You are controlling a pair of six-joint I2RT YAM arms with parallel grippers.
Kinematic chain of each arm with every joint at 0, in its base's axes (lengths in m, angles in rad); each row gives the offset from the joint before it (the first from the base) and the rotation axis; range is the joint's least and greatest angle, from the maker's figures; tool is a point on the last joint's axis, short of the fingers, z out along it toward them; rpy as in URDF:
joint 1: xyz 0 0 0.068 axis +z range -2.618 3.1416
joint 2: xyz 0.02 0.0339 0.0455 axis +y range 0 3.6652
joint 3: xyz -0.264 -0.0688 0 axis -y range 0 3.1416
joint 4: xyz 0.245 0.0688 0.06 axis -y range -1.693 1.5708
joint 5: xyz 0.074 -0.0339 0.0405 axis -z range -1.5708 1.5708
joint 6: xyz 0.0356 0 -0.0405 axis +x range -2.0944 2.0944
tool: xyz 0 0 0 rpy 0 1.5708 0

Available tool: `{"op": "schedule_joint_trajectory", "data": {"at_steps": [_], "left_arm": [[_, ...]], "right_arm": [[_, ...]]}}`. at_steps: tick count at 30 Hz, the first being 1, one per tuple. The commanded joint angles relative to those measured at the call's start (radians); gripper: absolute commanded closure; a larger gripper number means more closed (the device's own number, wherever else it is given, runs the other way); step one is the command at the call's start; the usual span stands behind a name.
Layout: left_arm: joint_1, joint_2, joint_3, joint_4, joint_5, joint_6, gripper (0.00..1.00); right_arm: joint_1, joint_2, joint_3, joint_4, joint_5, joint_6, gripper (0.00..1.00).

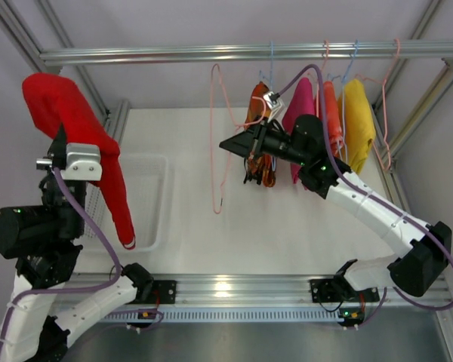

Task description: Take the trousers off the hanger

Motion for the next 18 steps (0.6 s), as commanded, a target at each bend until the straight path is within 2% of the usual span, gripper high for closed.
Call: {"op": "schedule_joint_trajectory", "data": {"at_steps": [1, 8, 18], "left_arm": [[0.015, -0.060, -0.028, 0.098, -0.098, 0.187, 1.00], [0.026, -0.183, -0.134, 0.041, -0.272, 0.287, 1.00], [0.135, -0.261, -0.192, -0.159, -0.367, 0.218, 1.00]], "right_arm": [[0.012, -0.033, 0.044, 0.021, -0.010, -0.042, 1.00], [0.023, -0.012, 0.061, 0.018, -0.007, -0.050, 1.00], [0.035, 0.011, 0.084, 0.010, -0.009, -0.053, 1.00]]}}
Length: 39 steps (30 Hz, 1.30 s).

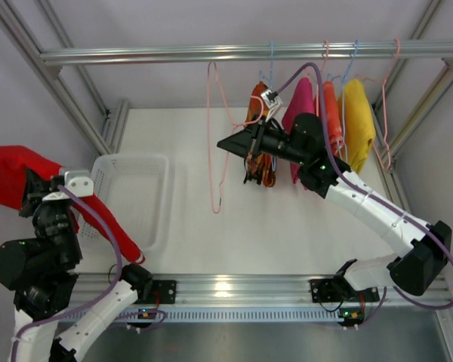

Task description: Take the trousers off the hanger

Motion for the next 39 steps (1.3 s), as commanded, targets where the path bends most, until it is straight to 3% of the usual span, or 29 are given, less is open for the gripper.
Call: {"op": "schedule_joint_trajectory", "data": {"at_steps": [1, 6, 14, 18, 21, 25, 30, 34, 35, 36, 37, 39], "left_arm": [[0.021, 0.005, -0.009, 0.017, -0.044, -0.018, 1.00], [0.053, 0.086, -0.075, -0.086, -0.112, -0.140, 1.00], [0.059, 0.275, -0.195, -0.060, -0.133, -0.242, 1.00], [0.093, 0.384, -0.195, -0.115, -0.077, -0.389, 1.00], [0.185, 0.453, -0.219, -0.107, 0.000, -0.464, 1.00], [0.315, 0.559, -0.202, -0.152, 0.177, -0.596, 1.00], [0.444, 0.692, -0.144, -0.321, 0.434, -0.751, 1.00], [0.524, 0.743, -0.135, -0.411, 0.648, -0.770, 0.84], [0.577, 0.757, -0.141, -0.429, 0.777, -0.763, 0.82], [0.626, 0.764, -0.141, -0.473, 0.858, -0.754, 0.73], [0.627, 0.769, -0.139, -0.498, 0.940, -0.740, 0.73], [0.700, 0.775, -0.133, -0.546, 1.151, -0.692, 0.58]], "right_arm": [[0.015, 0.006, 0.055, 0.026, -0.008, -0.019, 1.00], [0.015, 0.014, 0.052, 0.031, -0.008, -0.013, 1.00], [0.012, 0.016, 0.055, 0.022, -0.011, -0.022, 1.00], [0.006, 0.017, 0.053, 0.020, -0.012, -0.020, 1.00], [0.003, 0.016, 0.056, 0.017, -0.015, -0.022, 1.00], [0.000, 0.010, 0.058, 0.009, -0.020, -0.026, 1.00], [-0.002, -0.001, 0.058, 0.002, -0.021, -0.031, 1.00], [-0.003, -0.016, 0.053, -0.006, -0.018, -0.043, 1.00], [-0.003, -0.018, 0.053, -0.011, -0.017, -0.048, 1.00], [-0.003, -0.021, 0.049, -0.011, -0.015, -0.051, 1.00], [-0.005, -0.021, 0.047, -0.011, -0.015, -0.051, 1.00], [-0.005, -0.023, 0.047, -0.011, -0.017, -0.051, 1.00]]}}
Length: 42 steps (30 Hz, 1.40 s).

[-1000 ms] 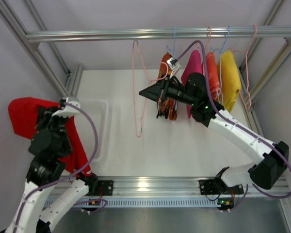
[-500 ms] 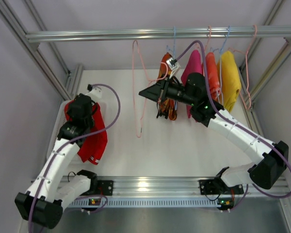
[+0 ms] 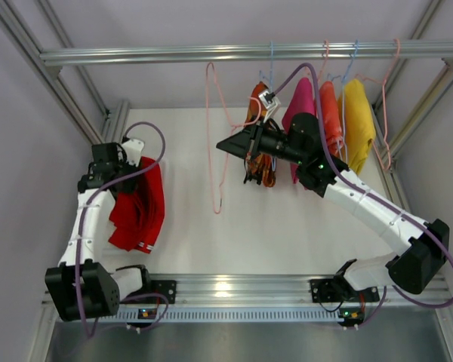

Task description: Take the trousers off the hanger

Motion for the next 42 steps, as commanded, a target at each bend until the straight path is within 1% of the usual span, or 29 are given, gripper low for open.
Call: {"op": "schedule_joint_trajectory", "data": {"at_steps": [1, 2, 3, 4, 5, 6, 9, 11, 12, 14, 19, 20, 21, 22, 23, 24, 25, 27, 29, 30, 31, 33, 34, 36, 37, 38, 39, 40, 42], "left_arm": [[0.108, 0.019, 0.029, -0.182, 0.442, 0.035, 0.54], [0.119, 0.027, 0.037, -0.205, 0.491, 0.052, 0.48], [0.125, 0.036, 0.060, -0.230, 0.525, 0.080, 0.46], [0.143, 0.047, 0.075, -0.267, 0.589, 0.097, 0.46], [0.151, 0.068, 0.087, -0.323, 0.614, 0.111, 0.44], [0.159, 0.082, 0.097, -0.351, 0.640, 0.138, 0.24], [0.190, 0.124, 0.146, -0.477, 0.728, 0.213, 0.01], [0.220, 0.133, 0.193, -0.532, 0.800, 0.252, 0.01], [0.234, 0.124, 0.212, -0.579, 0.828, 0.284, 0.01], [0.272, 0.083, 0.268, -0.606, 0.898, 0.299, 0.01], [0.280, -0.023, 0.385, -0.613, 0.963, 0.229, 0.01], [0.280, -0.033, 0.437, -0.630, 0.977, 0.214, 0.01], [0.280, -0.031, 0.469, -0.659, 1.012, 0.220, 0.01], [0.280, -0.027, 0.500, -0.734, 1.035, 0.233, 0.01], [0.280, -0.018, 0.555, -0.765, 1.076, 0.250, 0.01], [0.282, -0.017, 0.572, -0.787, 1.096, 0.247, 0.01], [0.279, -0.033, 0.581, -0.785, 1.112, 0.232, 0.01], [0.271, -0.060, 0.577, -0.735, 1.127, 0.146, 0.01], [0.222, -0.103, 0.548, -0.631, 1.086, 0.045, 0.01], [0.195, -0.117, 0.534, -0.600, 1.063, 0.014, 0.01], [0.141, -0.123, 0.531, -0.579, 1.019, -0.012, 0.01], [0.084, -0.137, 0.525, -0.531, 0.980, -0.081, 0.01], [0.016, -0.143, 0.514, -0.513, 0.927, -0.107, 0.01], [-0.060, -0.151, 0.505, -0.456, 0.862, -0.165, 0.01], [-0.145, -0.157, 0.494, -0.433, 0.824, -0.187, 0.01], [-0.180, -0.154, 0.491, -0.417, 0.763, -0.213, 0.01], [-0.212, -0.151, 0.491, -0.393, 0.739, -0.228, 0.02], [-0.270, -0.139, 0.492, -0.381, 0.719, -0.240, 0.02], [-0.338, -0.131, 0.492, -0.336, 0.649, -0.280, 0.04]], "right_arm": [[-0.001, -0.037, 0.043, -0.002, -0.007, -0.032, 1.00], [-0.001, -0.037, 0.045, -0.002, -0.007, -0.033, 1.00], [-0.001, -0.037, 0.048, -0.002, -0.007, -0.035, 1.00], [-0.001, -0.036, 0.051, -0.003, -0.007, -0.037, 1.00], [-0.001, -0.034, 0.052, -0.003, -0.007, -0.035, 1.00], [-0.001, -0.031, 0.055, -0.005, -0.007, -0.035, 1.00], [-0.001, -0.028, 0.060, -0.002, -0.006, -0.035, 1.00], [-0.001, -0.028, 0.063, -0.005, -0.001, -0.033, 1.00], [-0.001, -0.031, 0.064, -0.007, -0.001, -0.033, 1.00], [-0.002, -0.033, 0.063, -0.017, 0.008, -0.030, 1.00], [-0.001, -0.042, 0.048, -0.030, 0.017, 0.002, 1.00], [-0.001, -0.042, 0.045, -0.030, 0.019, 0.006, 1.00], [-0.001, -0.046, 0.038, -0.030, 0.022, 0.012, 1.00], [0.001, -0.049, 0.031, -0.030, 0.033, 0.016, 1.00], [0.001, -0.052, 0.029, -0.036, 0.040, 0.022, 1.00], [0.004, -0.051, 0.028, -0.037, 0.054, 0.029, 1.00], [0.007, -0.051, 0.028, -0.042, 0.085, 0.037, 1.00], [0.015, -0.033, 0.035, -0.053, 0.109, 0.072, 1.00], [0.031, -0.017, 0.063, -0.085, 0.149, 0.094, 1.00], [0.048, -0.002, 0.084, -0.098, 0.169, 0.114, 1.00], [0.059, 0.006, 0.097, -0.147, 0.215, 0.123, 1.00], [0.093, 0.029, 0.112, -0.172, 0.255, 0.160, 1.00], [0.104, 0.035, 0.126, -0.180, 0.298, 0.172, 1.00], [0.137, 0.064, 0.152, -0.218, 0.338, 0.198, 1.00], [0.145, 0.073, 0.181, -0.235, 0.367, 0.206, 1.00], [0.154, 0.079, 0.193, -0.259, 0.384, 0.213, 1.00], [0.174, 0.093, 0.205, -0.270, 0.405, 0.223, 1.00], [0.183, 0.099, 0.225, -0.281, 0.445, 0.223, 1.00], [0.205, 0.118, 0.256, -0.321, 0.483, 0.230, 1.00]]}}
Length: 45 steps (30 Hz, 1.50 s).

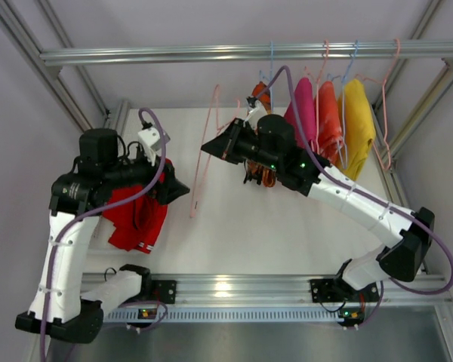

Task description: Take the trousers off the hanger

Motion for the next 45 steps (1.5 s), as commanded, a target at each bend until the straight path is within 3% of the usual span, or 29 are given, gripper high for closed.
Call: {"op": "schedule_joint_trajectory", "data": {"at_steps": [1, 5, 10, 15, 20, 25, 29, 30, 32, 36, 39, 40, 42, 43, 45], "left_arm": [[-0.092, 0.020, -0.006, 0.147, -0.148, -0.108, 0.05], [-0.186, 0.057, 0.011, 0.185, -0.256, -0.135, 0.12], [-0.371, 0.097, 0.026, 0.213, -0.449, -0.144, 0.15], [-0.405, 0.138, 0.042, 0.241, -0.538, -0.167, 0.25], [-0.424, 0.181, 0.068, 0.271, -0.697, -0.178, 0.46], [-0.467, 0.201, 0.063, 0.291, -0.712, -0.171, 0.60], [-0.473, 0.200, 0.050, 0.285, -0.758, -0.174, 0.80], [-0.473, 0.200, 0.046, 0.284, -0.762, -0.177, 0.90], [-0.473, 0.195, 0.036, 0.281, -0.765, -0.179, 1.00], [-0.473, 0.166, 0.005, 0.288, -0.779, -0.197, 1.00], [-0.467, 0.125, -0.019, 0.299, -0.782, -0.219, 1.00], [-0.459, 0.108, -0.023, 0.297, -0.778, -0.233, 1.00], [-0.423, 0.097, -0.027, 0.290, -0.758, -0.254, 1.00], [-0.409, 0.074, -0.033, 0.296, -0.742, -0.260, 1.00], [-0.390, 0.028, -0.070, 0.323, -0.709, -0.294, 1.00]], "right_arm": [[0.044, 0.022, 0.089, -0.079, 0.147, 0.038, 1.00], [0.059, 0.034, 0.096, -0.094, 0.191, 0.040, 1.00], [0.065, 0.050, 0.106, -0.094, 0.204, 0.037, 1.00], [0.065, 0.060, 0.109, -0.076, 0.189, 0.035, 1.00], [0.065, 0.059, 0.103, -0.065, 0.171, 0.039, 1.00], [0.065, 0.070, 0.106, -0.057, 0.158, 0.045, 1.00], [0.065, 0.070, 0.106, -0.054, 0.155, 0.043, 1.00], [0.064, 0.068, 0.106, -0.053, 0.155, 0.043, 1.00], [0.062, 0.068, 0.103, -0.047, 0.154, 0.043, 1.00], [0.057, 0.065, 0.093, -0.030, 0.145, 0.043, 1.00], [0.048, 0.057, 0.078, -0.013, 0.125, 0.043, 0.74], [0.047, 0.047, 0.073, -0.007, 0.122, 0.037, 0.54], [0.042, 0.033, 0.058, -0.008, 0.123, 0.031, 0.39], [0.041, 0.025, 0.051, -0.008, 0.128, 0.026, 0.23], [0.034, -0.001, 0.032, -0.004, 0.129, 0.003, 0.07]]}}
